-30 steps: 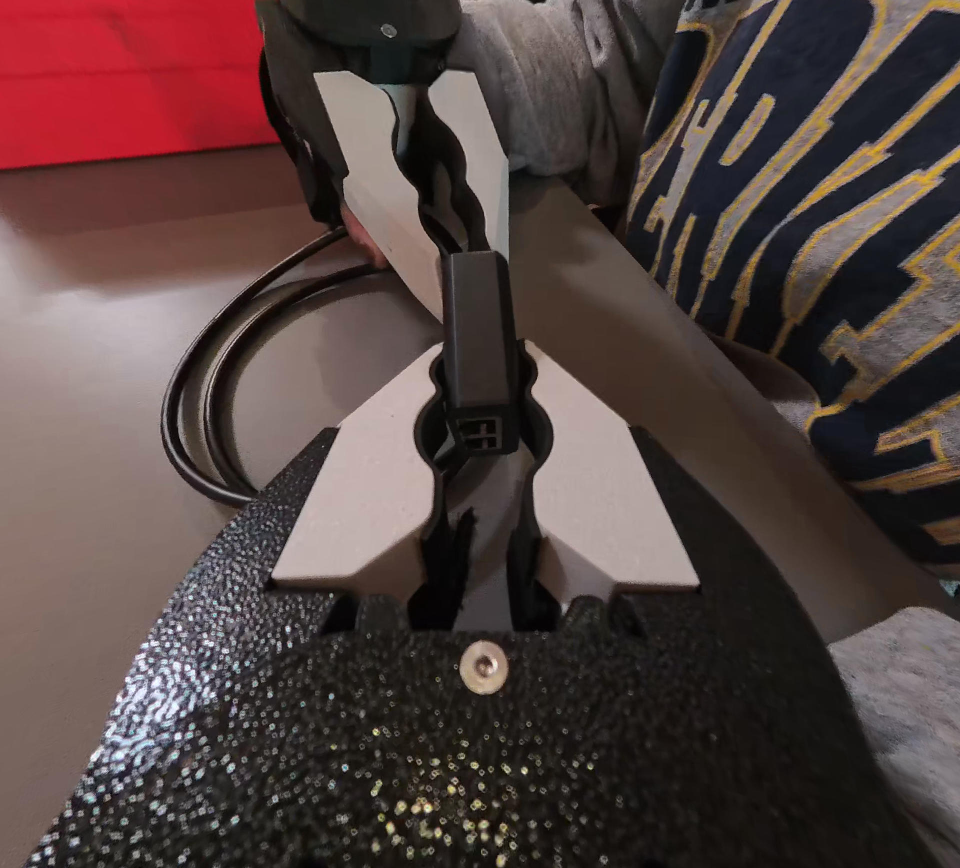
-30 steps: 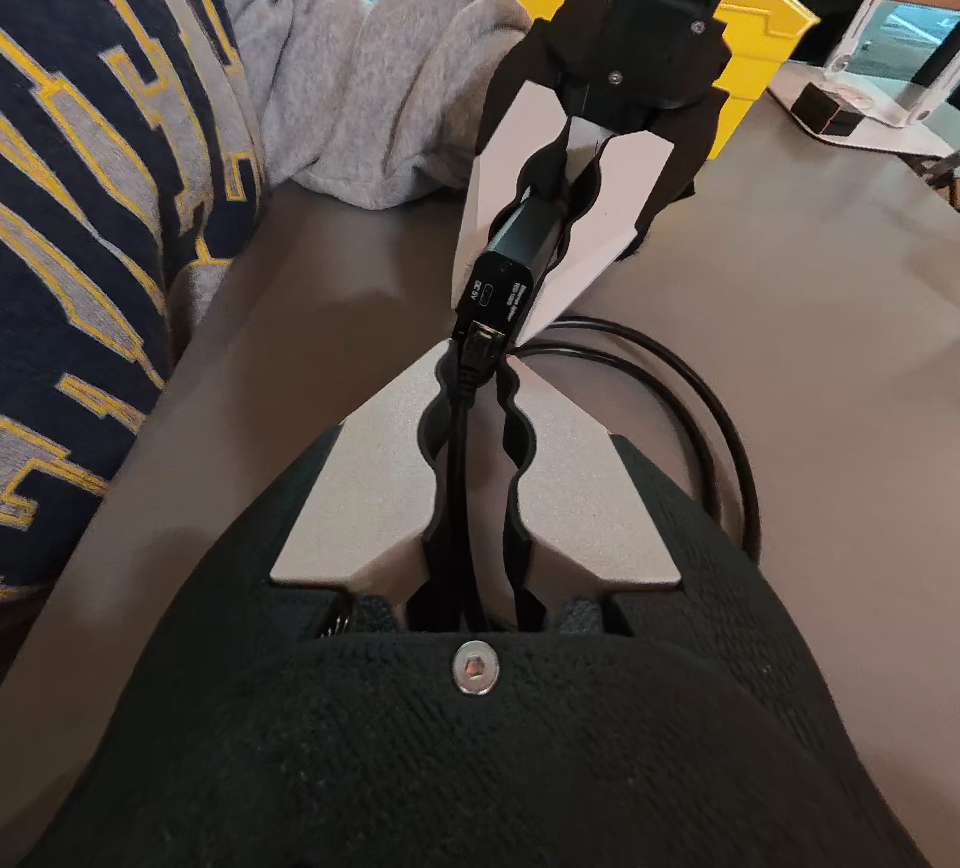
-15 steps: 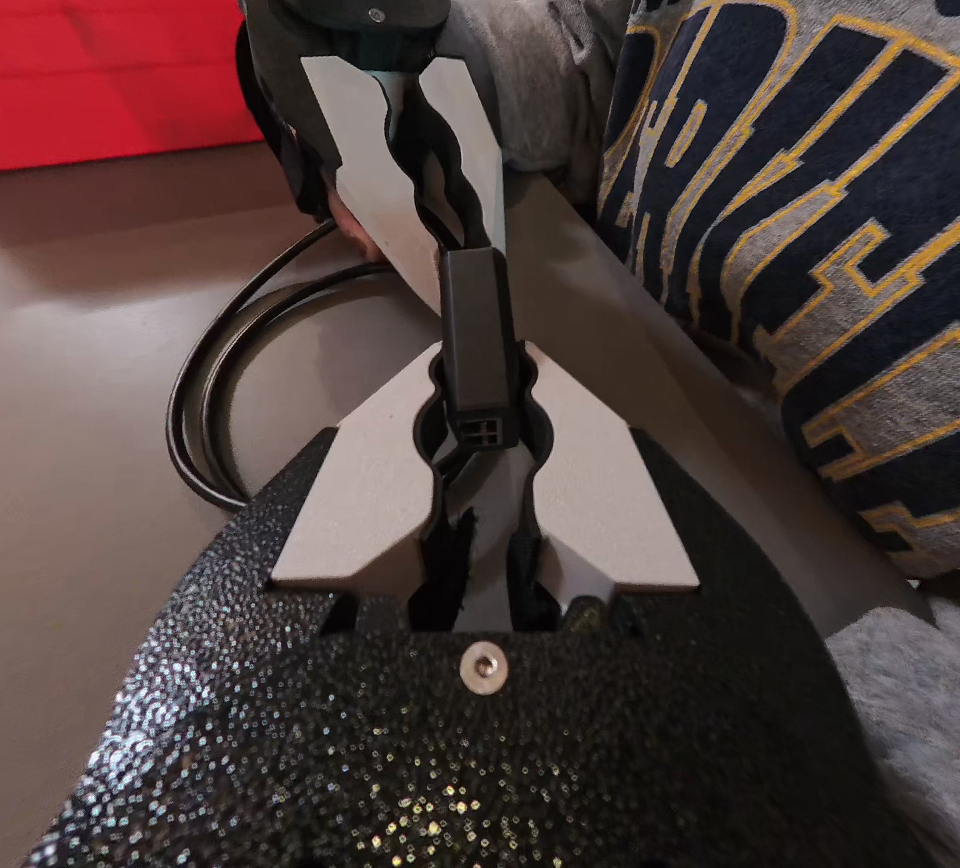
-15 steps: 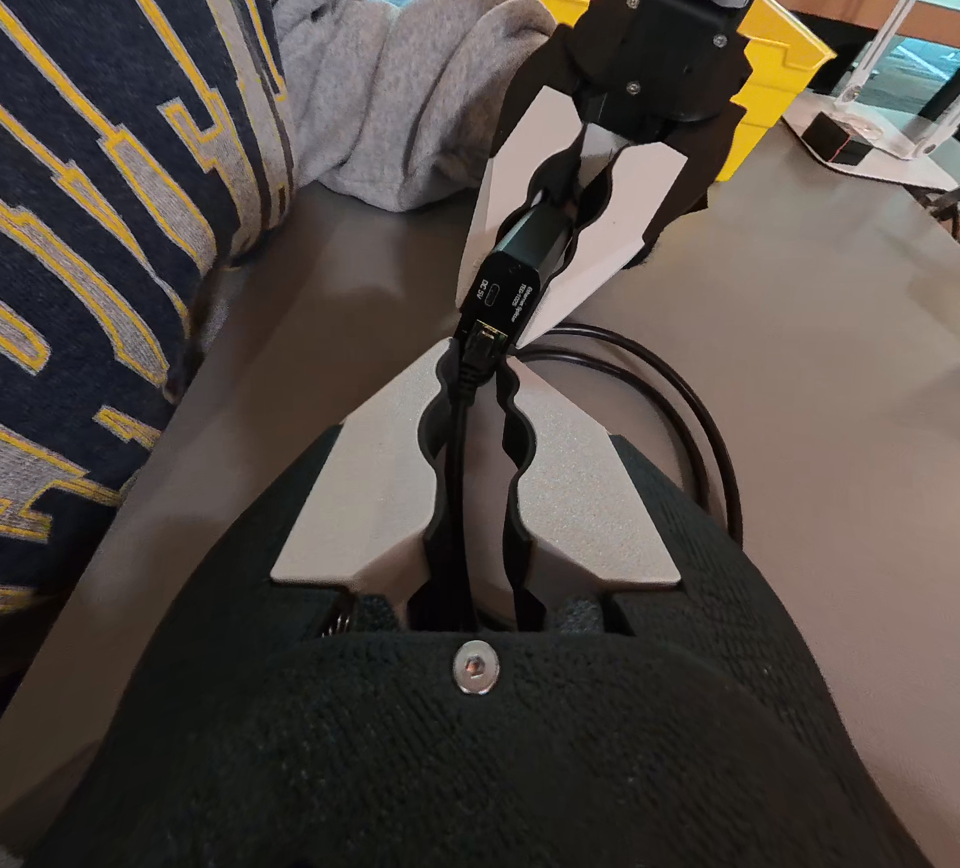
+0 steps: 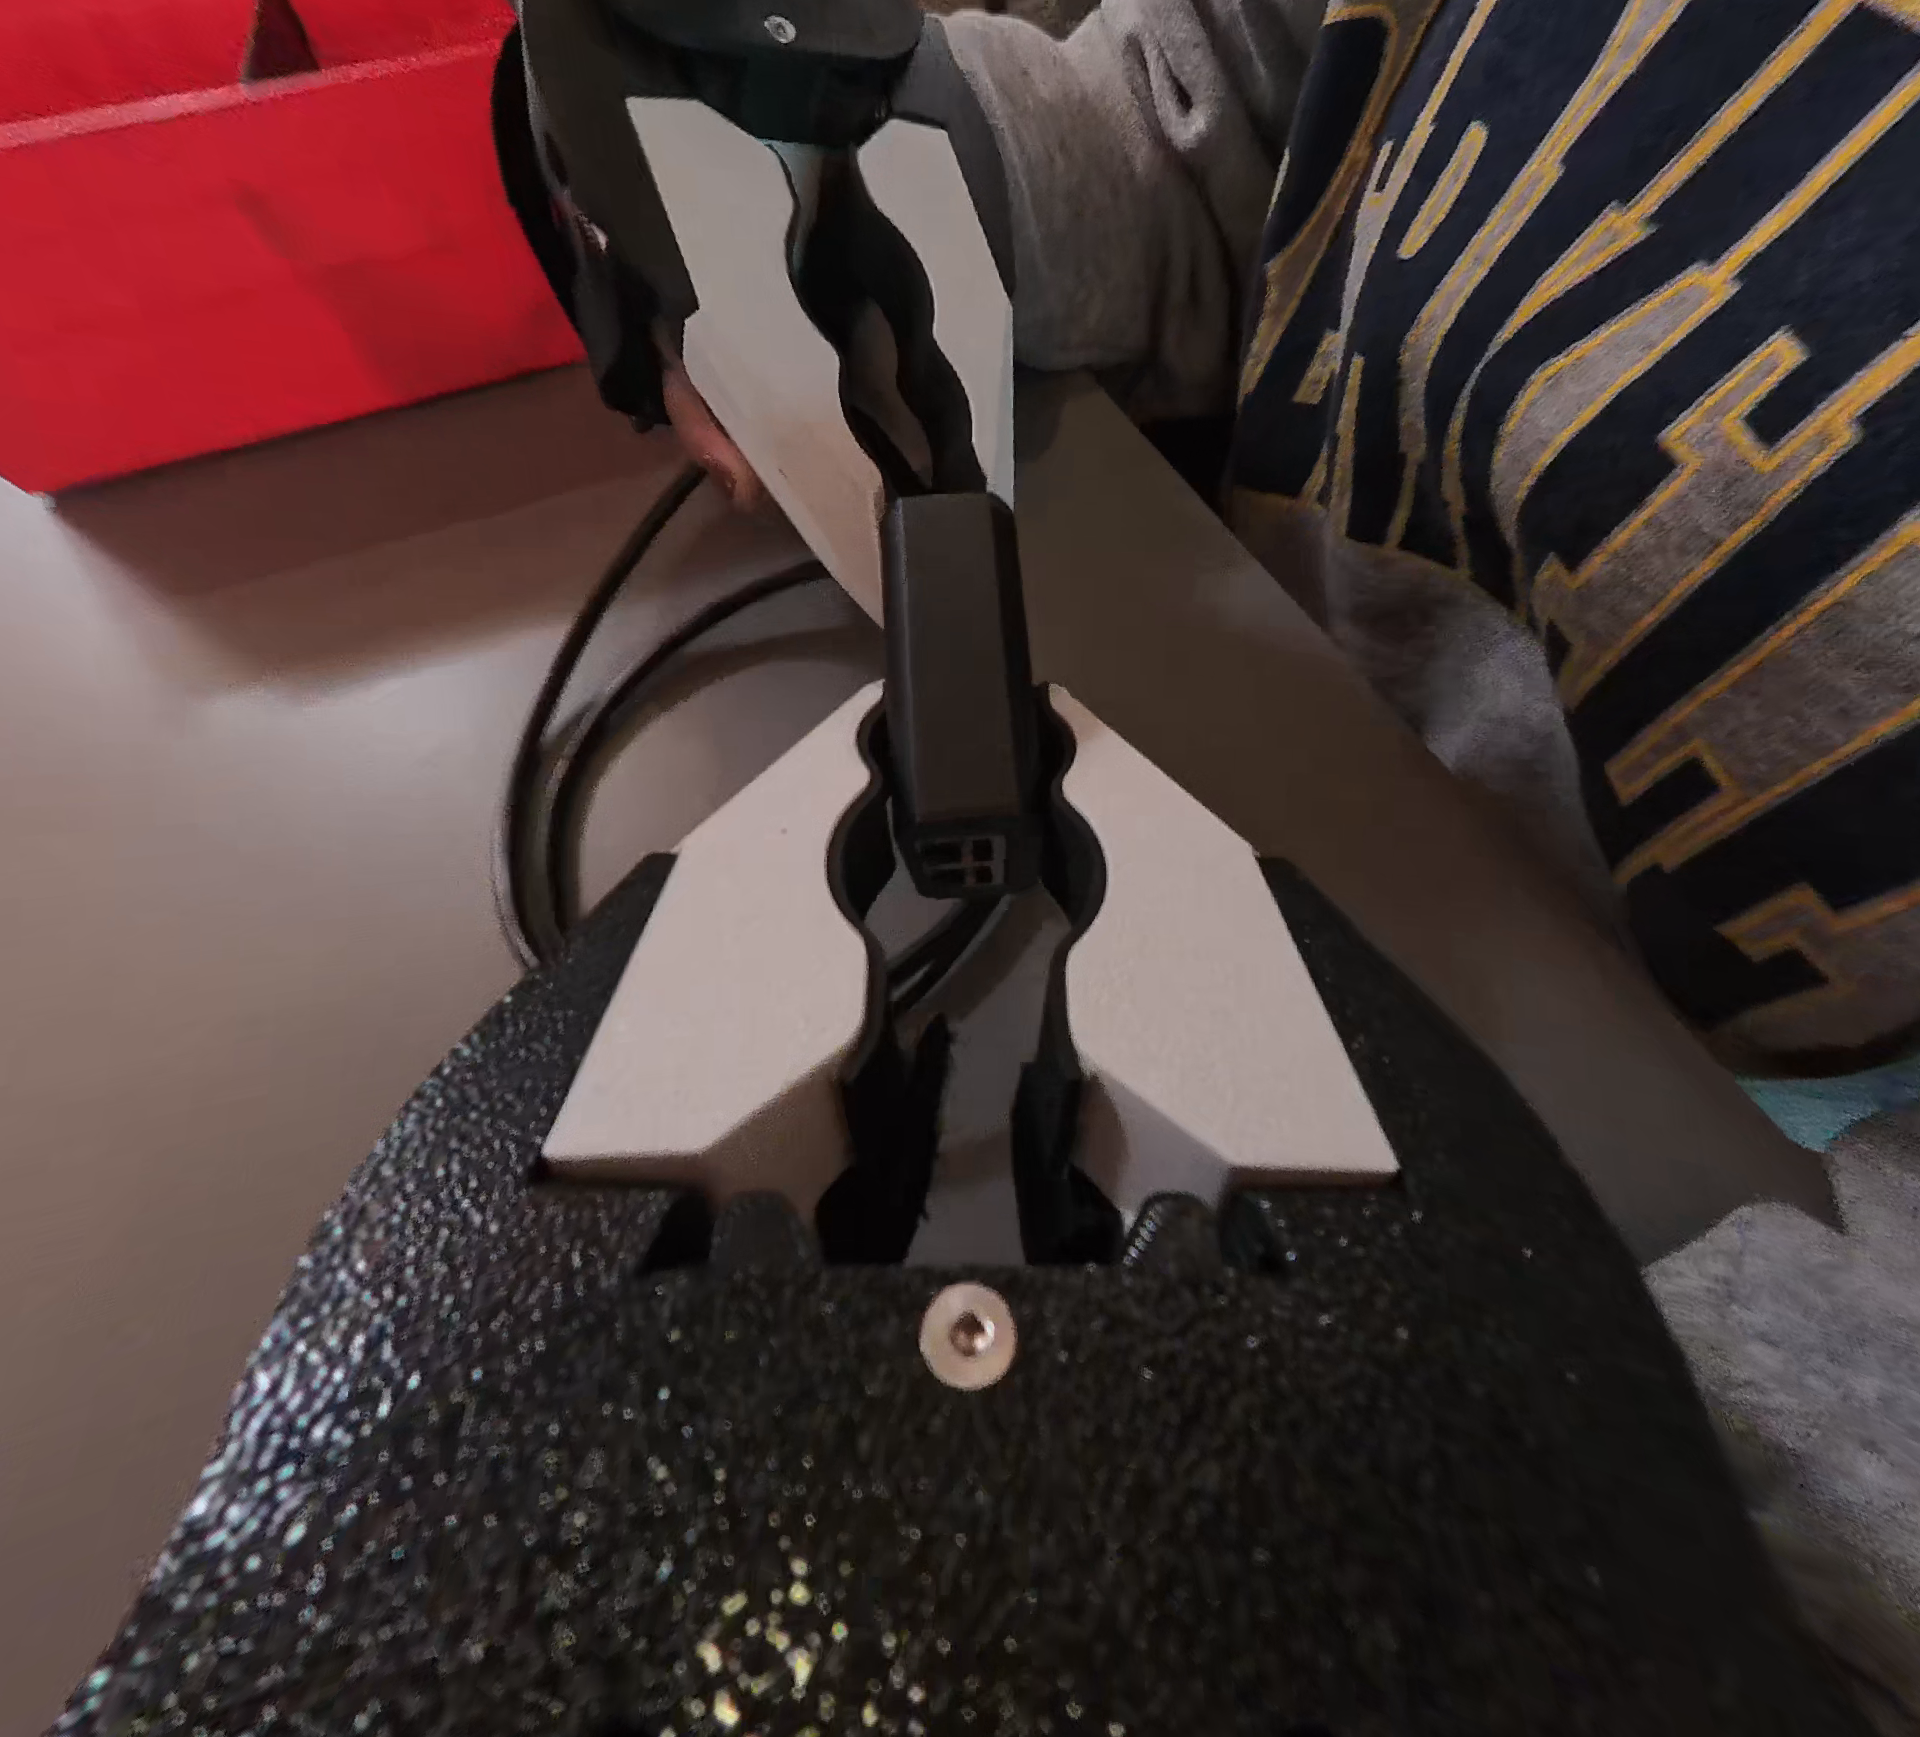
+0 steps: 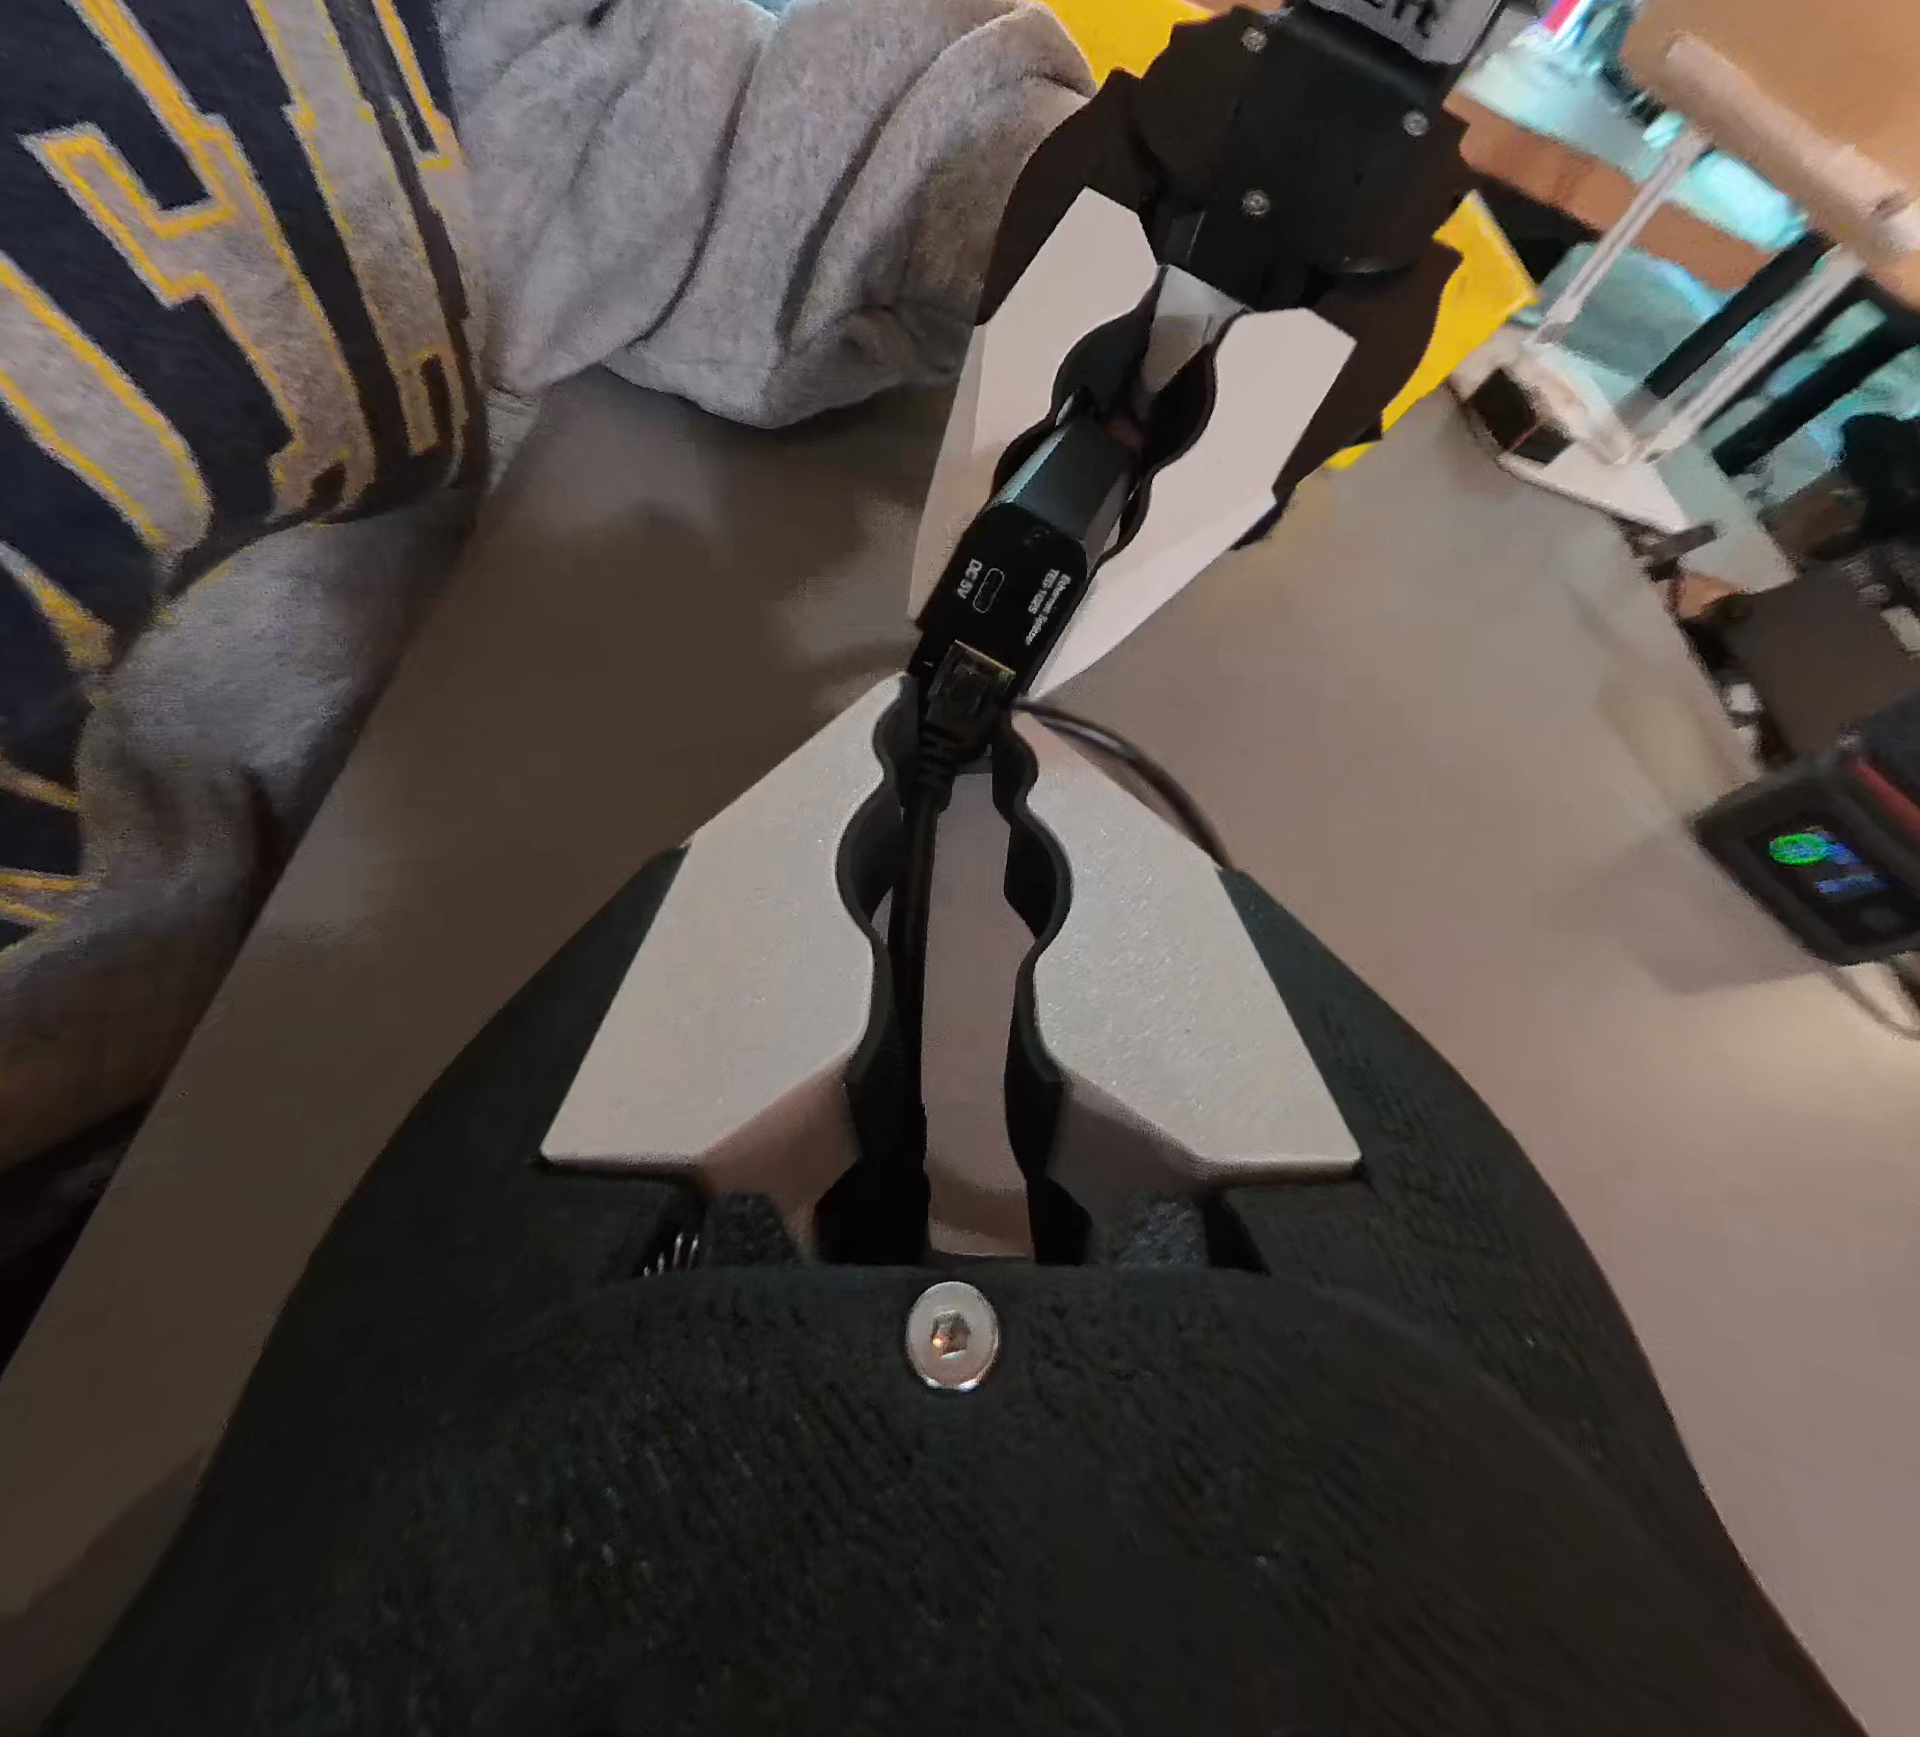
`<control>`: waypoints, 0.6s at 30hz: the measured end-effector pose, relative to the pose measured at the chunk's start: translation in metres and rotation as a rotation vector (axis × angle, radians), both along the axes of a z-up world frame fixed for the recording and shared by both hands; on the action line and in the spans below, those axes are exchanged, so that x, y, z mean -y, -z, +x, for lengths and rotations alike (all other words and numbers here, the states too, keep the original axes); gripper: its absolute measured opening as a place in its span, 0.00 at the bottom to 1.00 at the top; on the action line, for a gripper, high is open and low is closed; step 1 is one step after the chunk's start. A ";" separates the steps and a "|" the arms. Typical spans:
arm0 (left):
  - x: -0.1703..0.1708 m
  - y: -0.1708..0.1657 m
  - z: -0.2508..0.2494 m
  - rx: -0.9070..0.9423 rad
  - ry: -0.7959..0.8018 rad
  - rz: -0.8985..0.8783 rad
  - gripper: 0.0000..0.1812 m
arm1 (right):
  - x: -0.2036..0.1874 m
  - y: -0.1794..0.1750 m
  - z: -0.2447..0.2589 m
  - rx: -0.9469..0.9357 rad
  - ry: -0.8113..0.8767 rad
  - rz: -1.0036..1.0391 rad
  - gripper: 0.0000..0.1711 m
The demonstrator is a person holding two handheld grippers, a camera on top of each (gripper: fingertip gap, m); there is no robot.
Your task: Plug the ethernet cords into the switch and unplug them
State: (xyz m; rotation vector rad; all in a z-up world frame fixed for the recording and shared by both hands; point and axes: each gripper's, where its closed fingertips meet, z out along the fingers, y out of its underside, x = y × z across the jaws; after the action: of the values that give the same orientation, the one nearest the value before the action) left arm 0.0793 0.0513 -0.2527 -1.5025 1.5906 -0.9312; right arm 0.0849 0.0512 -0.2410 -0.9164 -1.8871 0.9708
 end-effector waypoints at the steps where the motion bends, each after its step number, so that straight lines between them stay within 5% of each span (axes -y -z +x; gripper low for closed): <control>1: 0.000 -0.008 0.000 -0.004 -0.005 0.040 0.12 | 0.000 -0.009 0.000 -0.019 0.015 0.033 0.08; 11: 0.030 -0.122 0.003 -0.135 -0.020 0.441 0.12 | 0.034 -0.121 0.004 -0.125 -0.047 0.332 0.08; 18: 0.042 -0.145 0.011 -0.121 -0.071 0.596 0.12 | 0.045 -0.141 0.013 -0.076 -0.050 0.421 0.08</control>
State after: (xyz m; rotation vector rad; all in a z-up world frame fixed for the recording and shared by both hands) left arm 0.0906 0.0089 -0.1080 -1.1910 1.6910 -0.2815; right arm 0.0978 0.0066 -0.1000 -0.5765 -1.9541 0.5907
